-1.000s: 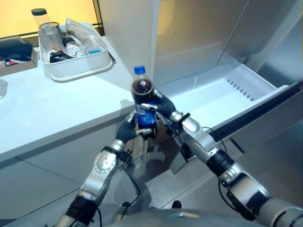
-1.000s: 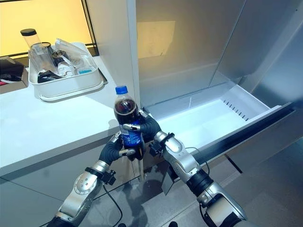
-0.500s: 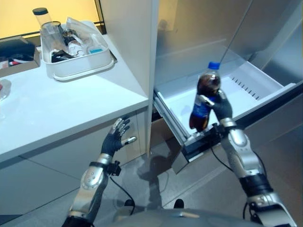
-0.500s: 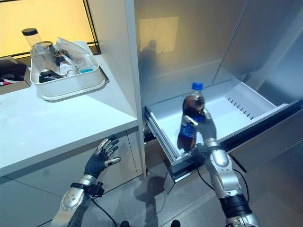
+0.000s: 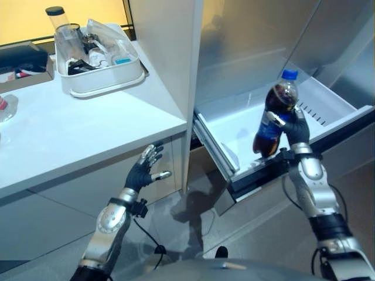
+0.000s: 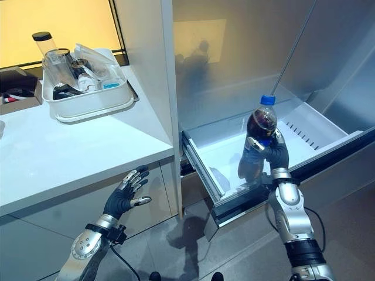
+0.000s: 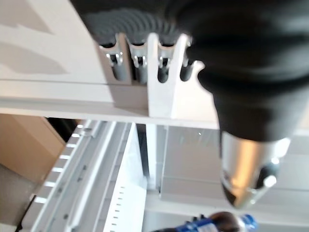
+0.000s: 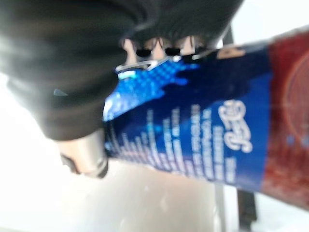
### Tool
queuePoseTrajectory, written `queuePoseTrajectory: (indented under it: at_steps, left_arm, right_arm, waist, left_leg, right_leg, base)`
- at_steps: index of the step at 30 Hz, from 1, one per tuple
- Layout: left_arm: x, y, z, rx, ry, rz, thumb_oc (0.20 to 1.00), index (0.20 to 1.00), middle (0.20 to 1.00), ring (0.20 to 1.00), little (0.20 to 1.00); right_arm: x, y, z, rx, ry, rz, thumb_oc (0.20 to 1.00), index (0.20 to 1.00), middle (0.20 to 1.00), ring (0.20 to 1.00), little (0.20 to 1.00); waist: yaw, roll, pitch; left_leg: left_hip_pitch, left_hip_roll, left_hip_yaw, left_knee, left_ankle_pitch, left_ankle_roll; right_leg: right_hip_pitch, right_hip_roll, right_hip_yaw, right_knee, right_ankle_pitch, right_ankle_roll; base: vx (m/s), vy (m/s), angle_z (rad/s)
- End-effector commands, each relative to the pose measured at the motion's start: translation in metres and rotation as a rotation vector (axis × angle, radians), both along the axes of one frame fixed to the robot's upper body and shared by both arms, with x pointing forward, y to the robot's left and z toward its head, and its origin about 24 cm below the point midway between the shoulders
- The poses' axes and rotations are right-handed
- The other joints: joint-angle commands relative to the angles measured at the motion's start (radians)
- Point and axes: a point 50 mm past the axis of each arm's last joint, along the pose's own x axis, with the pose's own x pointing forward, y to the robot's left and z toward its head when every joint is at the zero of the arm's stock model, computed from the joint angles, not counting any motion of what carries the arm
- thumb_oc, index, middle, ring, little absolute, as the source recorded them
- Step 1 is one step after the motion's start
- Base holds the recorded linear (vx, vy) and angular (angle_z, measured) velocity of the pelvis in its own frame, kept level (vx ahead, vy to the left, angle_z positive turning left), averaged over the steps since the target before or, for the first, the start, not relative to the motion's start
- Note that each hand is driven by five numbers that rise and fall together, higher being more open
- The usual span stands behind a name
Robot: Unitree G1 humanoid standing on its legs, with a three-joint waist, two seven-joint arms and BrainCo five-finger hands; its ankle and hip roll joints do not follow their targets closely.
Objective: Take the drinks into the refrigerator
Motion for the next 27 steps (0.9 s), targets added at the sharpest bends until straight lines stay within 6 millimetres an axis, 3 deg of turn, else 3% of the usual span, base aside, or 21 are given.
queuePoseTrajectory:
  at_steps: [1, 9, 16, 23, 27]
  left_arm:
    - [0.006, -0.014, 0.028, 0.014, -0.145, -0.126, 1.000, 1.000, 1.000, 1.000, 1.000]
    - [0.006, -0.025, 0.039, -0.007, -0.183, -0.198, 1.000, 1.000, 1.000, 1.000, 1.000]
    - [0.006, -0.038, 0.057, -0.092, -0.232, -0.265, 1.000, 1.000, 1.000, 1.000, 1.000]
    - [0.008, -0.049, 0.063, -0.120, -0.249, -0.301, 1.000, 1.000, 1.000, 1.000, 1.000]
    - [0.011, -0.054, 0.073, -0.119, -0.297, -0.316, 1.000, 1.000, 1.000, 1.000, 1.000]
  right_arm:
    - [0.016, -0.008, 0.081, -0.049, -0.345, -0.025, 0.200, 0.200, 0.200, 0.200, 0.200]
    - [0.044, 0.001, 0.071, -0.359, -0.178, -0.038, 0.200, 0.200, 0.200, 0.200, 0.200]
    - [0.078, 0.013, 0.054, -0.490, 0.006, 0.002, 0.200, 0.200, 0.200, 0.200, 0.200]
    - [0.102, 0.013, 0.062, -0.638, 0.102, -0.037, 0.200, 0.200, 0.200, 0.200, 0.200]
    - [0.115, 0.014, 0.060, -0.869, 0.203, -0.073, 0.200, 0.200, 0.200, 0.200, 0.200]
  waist:
    - [0.008, -0.050, -0.018]
    - [0.017, -0.048, -0.003]
    - [0.036, -0.044, 0.029]
    - [0.053, -0.040, 0.066]
    - [0.074, -0.036, 0.098]
  left_leg:
    - [-0.015, -0.051, -0.036, 0.000, -0.069, 0.051]
    - [-0.028, -0.051, -0.027, 0.000, -0.065, 0.053]
    - [-0.063, -0.055, -0.028, 0.000, -0.050, 0.056]
    - [-0.115, -0.060, -0.035, 0.000, -0.030, 0.058]
    - [-0.160, -0.063, -0.048, 0.000, -0.011, 0.058]
  right_leg:
    - [0.031, -0.014, -0.036, 0.014, -0.005, 0.053]
    - [0.016, -0.014, -0.027, 0.015, 0.000, 0.055]
    - [-0.018, -0.017, -0.026, 0.018, 0.010, 0.057]
    - [-0.061, -0.020, -0.030, 0.022, 0.019, 0.056]
    - [-0.096, -0.024, -0.042, 0.027, 0.027, 0.055]
  base:
    - [0.00, 0.000, 0.00]
    - [0.00, 0.000, 0.00]
    - [-0.02, 0.006, -0.01]
    - [-0.04, 0.009, 0.02]
    - [-0.04, 0.015, 0.13]
